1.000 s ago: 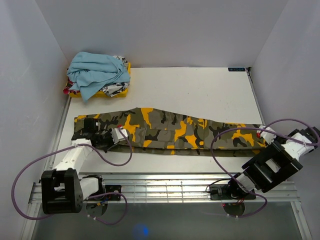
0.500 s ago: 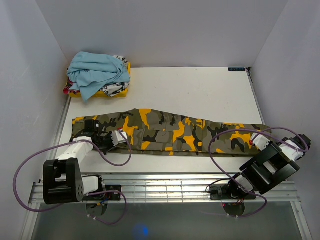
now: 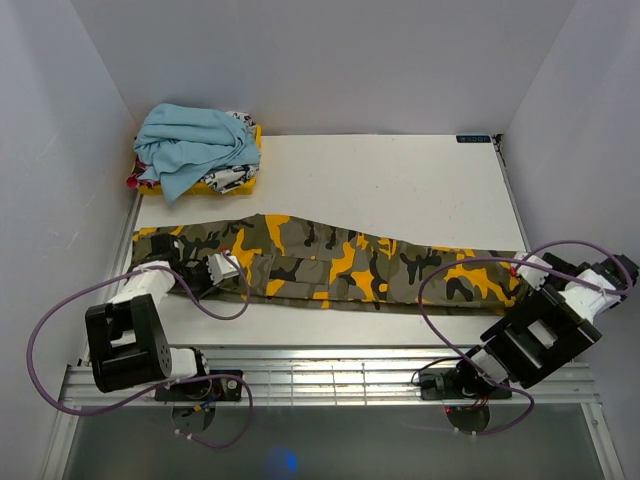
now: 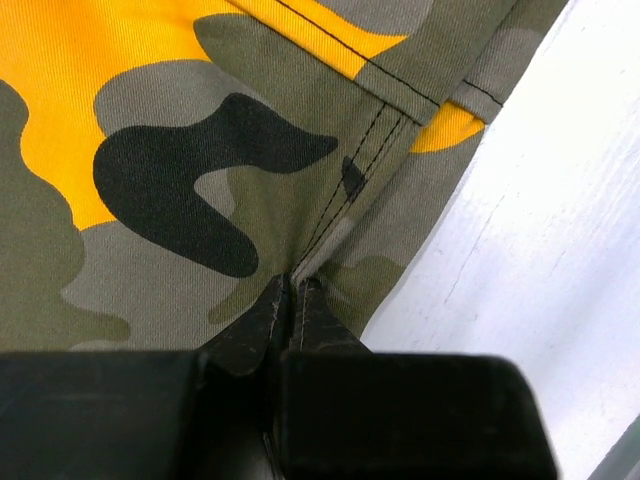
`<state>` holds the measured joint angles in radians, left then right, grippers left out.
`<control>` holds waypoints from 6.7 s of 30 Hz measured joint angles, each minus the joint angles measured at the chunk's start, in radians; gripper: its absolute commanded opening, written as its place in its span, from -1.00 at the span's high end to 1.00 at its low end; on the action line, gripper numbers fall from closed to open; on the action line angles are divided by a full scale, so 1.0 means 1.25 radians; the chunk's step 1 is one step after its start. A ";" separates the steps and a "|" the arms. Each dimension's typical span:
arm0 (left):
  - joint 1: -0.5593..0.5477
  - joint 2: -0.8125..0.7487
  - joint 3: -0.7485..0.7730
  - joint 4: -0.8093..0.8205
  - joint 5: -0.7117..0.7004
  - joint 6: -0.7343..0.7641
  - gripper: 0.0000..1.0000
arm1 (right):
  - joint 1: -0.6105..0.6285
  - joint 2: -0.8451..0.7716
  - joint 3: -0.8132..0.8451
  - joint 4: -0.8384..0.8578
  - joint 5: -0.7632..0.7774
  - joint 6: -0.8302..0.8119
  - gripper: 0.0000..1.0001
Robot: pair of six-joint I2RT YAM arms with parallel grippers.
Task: Fold and stack the trousers
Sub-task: Fold the trousers
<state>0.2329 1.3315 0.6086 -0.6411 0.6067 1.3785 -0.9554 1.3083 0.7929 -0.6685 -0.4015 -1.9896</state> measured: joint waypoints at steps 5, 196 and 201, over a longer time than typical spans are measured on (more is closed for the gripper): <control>0.009 0.000 0.005 -0.002 -0.023 0.009 1.00 | 0.000 0.086 0.241 -0.108 -0.012 0.011 -0.39; -0.002 0.316 0.531 -0.292 0.210 -0.402 -0.72 | 0.884 0.490 0.670 0.015 -0.237 1.217 -0.47; -0.088 0.124 0.371 -0.228 0.178 -0.388 -0.66 | 0.963 0.603 0.775 0.124 -0.316 1.408 -0.53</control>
<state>0.1226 1.4860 1.0721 -0.9260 0.8291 0.8940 0.2481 2.0617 1.7622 -0.5137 -0.7959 -0.2298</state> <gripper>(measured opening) 0.847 0.756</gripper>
